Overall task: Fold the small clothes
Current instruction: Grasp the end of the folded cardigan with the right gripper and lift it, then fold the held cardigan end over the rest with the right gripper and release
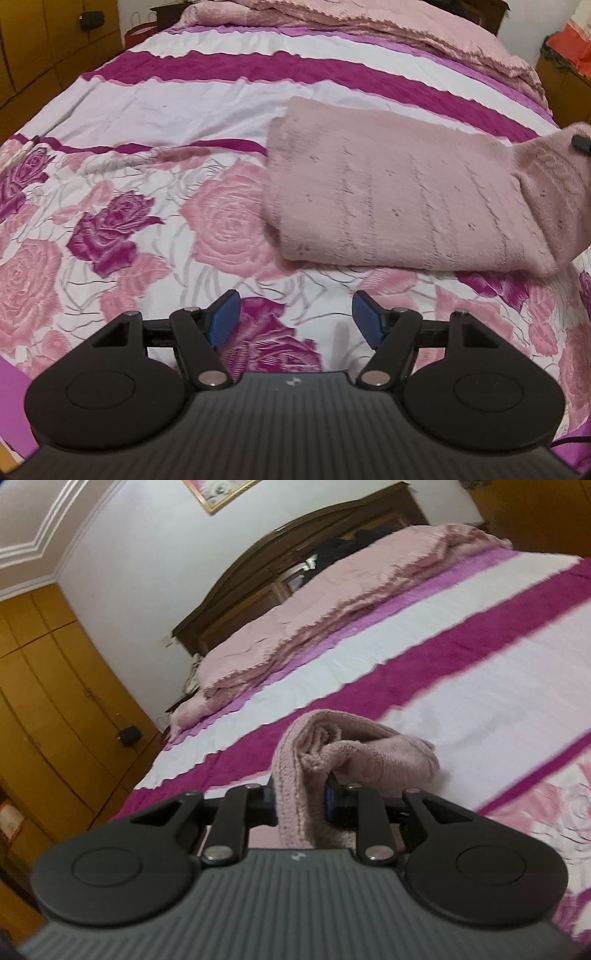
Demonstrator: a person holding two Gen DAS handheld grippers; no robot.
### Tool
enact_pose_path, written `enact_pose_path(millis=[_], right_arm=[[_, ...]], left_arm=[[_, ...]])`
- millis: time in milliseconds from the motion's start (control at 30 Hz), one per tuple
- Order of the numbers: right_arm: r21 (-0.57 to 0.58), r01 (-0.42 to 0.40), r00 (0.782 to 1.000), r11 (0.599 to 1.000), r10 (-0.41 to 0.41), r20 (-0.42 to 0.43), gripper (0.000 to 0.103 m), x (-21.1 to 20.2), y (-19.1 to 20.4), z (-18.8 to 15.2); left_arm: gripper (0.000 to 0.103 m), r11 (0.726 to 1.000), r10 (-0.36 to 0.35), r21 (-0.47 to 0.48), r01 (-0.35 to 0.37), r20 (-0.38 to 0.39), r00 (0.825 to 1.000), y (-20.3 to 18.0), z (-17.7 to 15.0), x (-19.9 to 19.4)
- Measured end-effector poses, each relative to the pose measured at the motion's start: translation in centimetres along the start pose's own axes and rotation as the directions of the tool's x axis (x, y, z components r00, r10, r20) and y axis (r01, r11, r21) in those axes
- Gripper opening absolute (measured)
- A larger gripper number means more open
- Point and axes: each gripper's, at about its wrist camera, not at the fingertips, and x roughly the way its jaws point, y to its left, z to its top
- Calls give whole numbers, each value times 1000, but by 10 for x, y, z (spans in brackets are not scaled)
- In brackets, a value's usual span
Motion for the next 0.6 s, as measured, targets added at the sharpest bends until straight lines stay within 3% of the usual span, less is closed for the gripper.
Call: enact_pose_path(millis=[300, 433, 600], right_arm=[[-161, -95, 994, 982, 83, -76, 24, 42, 107, -14], [-250, -102, 982, 963, 57, -179, 24, 84, 143, -53], [-360, -91, 947, 928, -31, -319, 24, 139, 155, -122]], left_arm=[[74, 996, 31, -79, -28, 39, 999, 44, -2, -12], [74, 993, 47, -107, -42, 42, 998, 63, -8, -14], [74, 989, 55, -142, -50, 29, 998, 83, -16, -12]])
